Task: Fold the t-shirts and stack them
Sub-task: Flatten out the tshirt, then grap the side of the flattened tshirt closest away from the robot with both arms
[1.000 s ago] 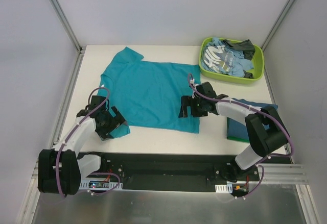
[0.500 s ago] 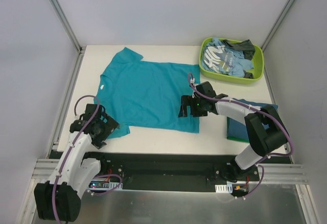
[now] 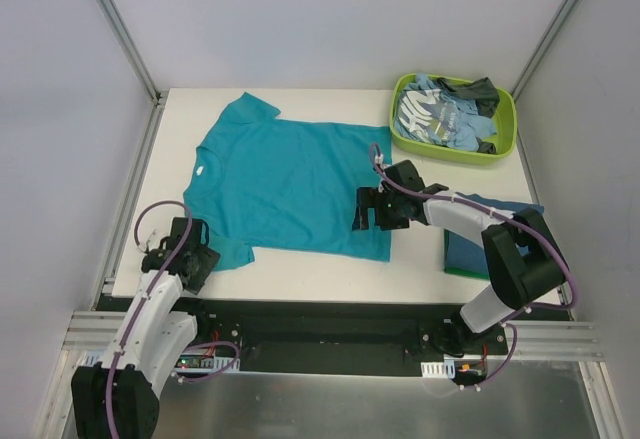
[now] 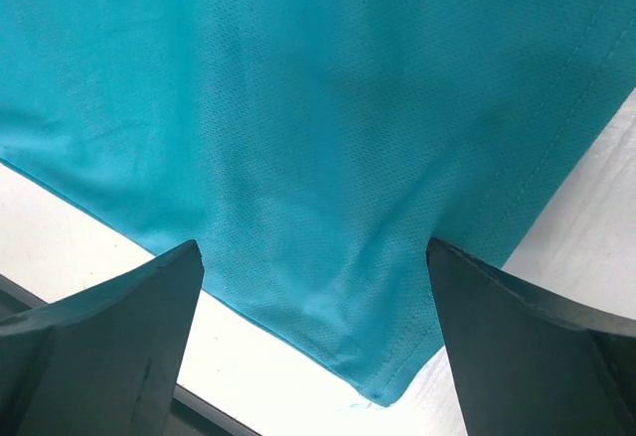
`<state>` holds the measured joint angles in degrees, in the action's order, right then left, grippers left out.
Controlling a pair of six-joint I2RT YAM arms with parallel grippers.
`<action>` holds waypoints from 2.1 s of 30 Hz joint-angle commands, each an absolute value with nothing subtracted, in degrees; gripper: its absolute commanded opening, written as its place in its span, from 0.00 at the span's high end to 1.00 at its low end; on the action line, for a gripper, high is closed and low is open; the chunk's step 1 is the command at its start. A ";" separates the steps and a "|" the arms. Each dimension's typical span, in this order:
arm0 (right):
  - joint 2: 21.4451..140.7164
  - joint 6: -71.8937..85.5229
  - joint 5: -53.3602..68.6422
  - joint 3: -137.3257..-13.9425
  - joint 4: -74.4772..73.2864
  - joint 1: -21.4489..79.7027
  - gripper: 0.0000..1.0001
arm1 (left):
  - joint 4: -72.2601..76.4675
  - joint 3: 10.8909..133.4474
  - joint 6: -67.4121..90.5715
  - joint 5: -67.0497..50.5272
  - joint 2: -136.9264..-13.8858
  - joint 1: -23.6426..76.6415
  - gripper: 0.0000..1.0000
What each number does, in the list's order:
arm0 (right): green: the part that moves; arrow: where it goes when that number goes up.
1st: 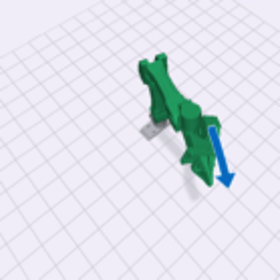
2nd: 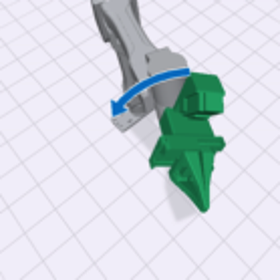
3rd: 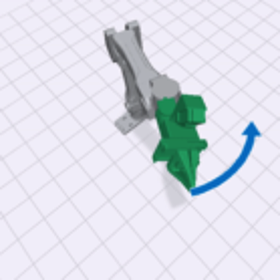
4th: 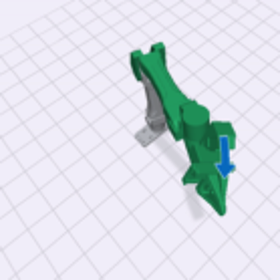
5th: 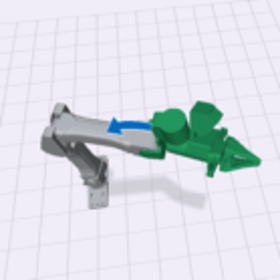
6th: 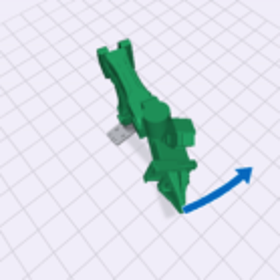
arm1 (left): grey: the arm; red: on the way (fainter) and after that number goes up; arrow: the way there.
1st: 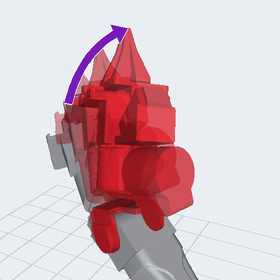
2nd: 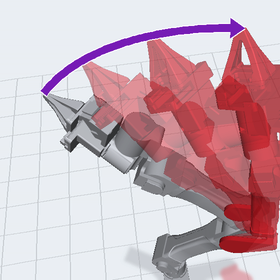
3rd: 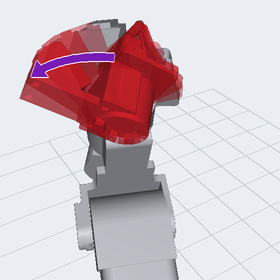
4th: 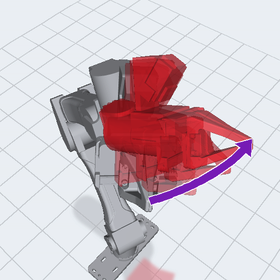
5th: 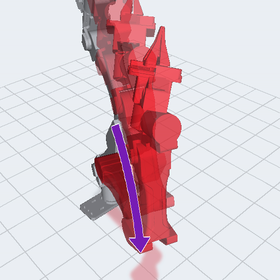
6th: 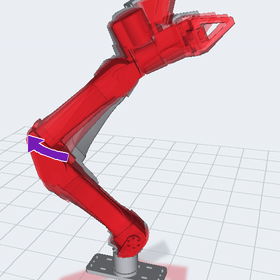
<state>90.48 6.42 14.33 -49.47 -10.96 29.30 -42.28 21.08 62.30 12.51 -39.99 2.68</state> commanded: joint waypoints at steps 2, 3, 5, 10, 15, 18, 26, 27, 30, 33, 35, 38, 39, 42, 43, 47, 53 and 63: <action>87.63 6.24 12.31 -49.04 -12.65 29.00 0.04 | -36.13 21.79 61.44 14.94 -47.01 3.08 0.48; 87.63 6.33 12.04 -48.96 -12.92 28.92 0.04 | -35.69 21.97 61.09 15.20 -47.98 2.99 0.53; 87.01 6.50 11.43 -48.69 -13.44 28.92 0.04 | -34.81 22.32 60.65 15.21 -49.30 2.99 0.61; 84.56 7.21 9.85 -47.11 -15.11 29.00 0.04 | -34.37 21.54 61.17 16.08 -48.79 2.99 1.00; 77.54 8.79 8.79 -43.60 -16.61 29.00 0.04 | -33.84 20.48 59.95 15.91 -44.05 2.99 1.00; 73.75 9.93 9.75 -41.32 -18.19 29.35 0.04 | -34.80 20.04 60.20 15.73 -39.13 2.99 1.00; 68.90 16.78 10.02 -34.90 -17.58 32.60 0.07 | -36.30 18.72 61.08 13.89 -33.49 2.99 1.00; 69.25 17.74 9.93 -34.63 -17.49 32.87 0.09 | -36.82 18.81 61.08 13.71 -33.49 2.99 1.00; 71.18 19.86 8.53 -34.63 -17.14 33.66 0.18 | -38.14 18.46 61.78 14.85 -33.75 2.99 1.00; 73.55 21.70 6.86 -34.98 -17.14 34.19 0.32 | -39.20 18.19 62.93 15.47 -33.84 2.99 1.00; 75.22 22.23 6.07 -35.24 -17.14 34.45 0.43 | -39.29 17.76 63.28 15.21 -33.58 2.99 1.00; 76.81 23.20 5.10 -35.42 -18.10 35.15 0.52 | -39.38 17.58 63.28 14.86 -33.22 2.99 1.00; 76.99 23.38 4.23 -35.16 -18.28 35.50 0.52 | -39.38 17.32 63.19 14.85 -33.14 2.99 1.00; 78.22 24.34 1.41 -34.80 -18.11 35.68 0.52 | -39.64 16.96 62.93 15.38 -32.70 2.99 1.00; 78.83 24.87 0.62 -34.80 -18.19 35.77 0.53 | -39.64 16.96 62.93 15.29 -32.70 2.99 1.00; 79.37 25.84 -1.56 -34.72 -18.46 35.86 0.74 | -40.51 17.22 62.93 15.03 -32.26 2.99 1.00; 75.07 23.83 -1.41 -34.19 -21.53 35.95 0.98 | -46.48 19.77 63.11 11.26 -29.62 2.99 1.00; 70.49 21.01 5.45 -33.04 -21.45 35.95 0.99 | -48.60 21.35 64.69 4.75 -24.70 3.25 1.00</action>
<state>72.05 22.52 3.77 -32.58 -20.12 35.64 -46.57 17.98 64.34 6.96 -27.07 2.68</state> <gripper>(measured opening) 0.042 0.008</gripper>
